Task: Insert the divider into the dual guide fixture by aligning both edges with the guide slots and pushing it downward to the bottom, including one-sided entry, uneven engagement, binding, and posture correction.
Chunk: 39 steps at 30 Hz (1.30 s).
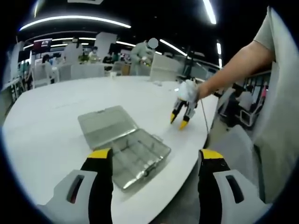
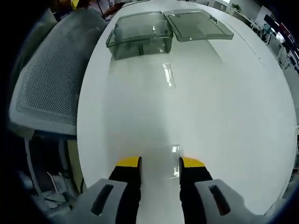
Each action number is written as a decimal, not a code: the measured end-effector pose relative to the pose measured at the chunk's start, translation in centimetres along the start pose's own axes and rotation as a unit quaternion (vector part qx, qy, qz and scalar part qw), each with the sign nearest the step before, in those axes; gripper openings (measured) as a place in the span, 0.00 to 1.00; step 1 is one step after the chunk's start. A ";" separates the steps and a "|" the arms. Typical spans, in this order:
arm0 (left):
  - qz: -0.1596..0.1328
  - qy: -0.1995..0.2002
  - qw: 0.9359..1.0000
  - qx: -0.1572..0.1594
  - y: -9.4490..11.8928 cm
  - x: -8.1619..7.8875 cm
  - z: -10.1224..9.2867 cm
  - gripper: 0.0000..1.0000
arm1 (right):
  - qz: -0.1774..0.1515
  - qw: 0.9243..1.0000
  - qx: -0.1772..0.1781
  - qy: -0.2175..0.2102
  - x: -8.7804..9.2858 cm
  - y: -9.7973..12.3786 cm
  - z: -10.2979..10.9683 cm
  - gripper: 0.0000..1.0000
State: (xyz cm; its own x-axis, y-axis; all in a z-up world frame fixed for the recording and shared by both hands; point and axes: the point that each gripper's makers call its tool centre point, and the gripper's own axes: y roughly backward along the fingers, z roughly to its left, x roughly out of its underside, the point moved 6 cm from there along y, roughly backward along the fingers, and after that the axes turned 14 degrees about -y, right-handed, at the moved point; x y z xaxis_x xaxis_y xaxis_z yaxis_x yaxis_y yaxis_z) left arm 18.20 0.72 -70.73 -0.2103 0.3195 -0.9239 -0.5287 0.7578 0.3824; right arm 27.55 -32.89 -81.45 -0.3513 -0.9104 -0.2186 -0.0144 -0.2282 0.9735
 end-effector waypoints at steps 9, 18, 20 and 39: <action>0.001 0.003 1.000 -0.001 -0.1 0.0 -0.1 0.72 | -0.004 1.000 0.003 0.006 -0.5 0.3 0.4 0.27; 0.005 0.000 1.000 0.006 -0.8 0.3 -0.4 0.71 | -0.011 1.000 0.014 0.017 -1.2 1.5 1.1 0.27; 0.007 0.001 1.000 0.008 -0.9 0.3 -0.5 0.70 | -0.013 1.000 0.016 0.022 -1.4 1.6 1.3 0.27; 0.004 0.001 0.996 0.090 -5.2 -1.9 -3.6 0.53 | -0.055 0.995 0.041 0.079 -5.9 5.3 5.8 0.27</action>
State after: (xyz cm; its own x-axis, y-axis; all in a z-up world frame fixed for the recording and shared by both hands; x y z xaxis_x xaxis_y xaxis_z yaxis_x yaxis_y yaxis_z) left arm 18.42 -5.89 -70.99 -0.2148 0.3250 -0.9210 -0.3706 0.8454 0.3847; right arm 24.06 -26.75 -74.57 -0.1925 -0.9256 -0.3259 -0.1227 -0.3068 0.9438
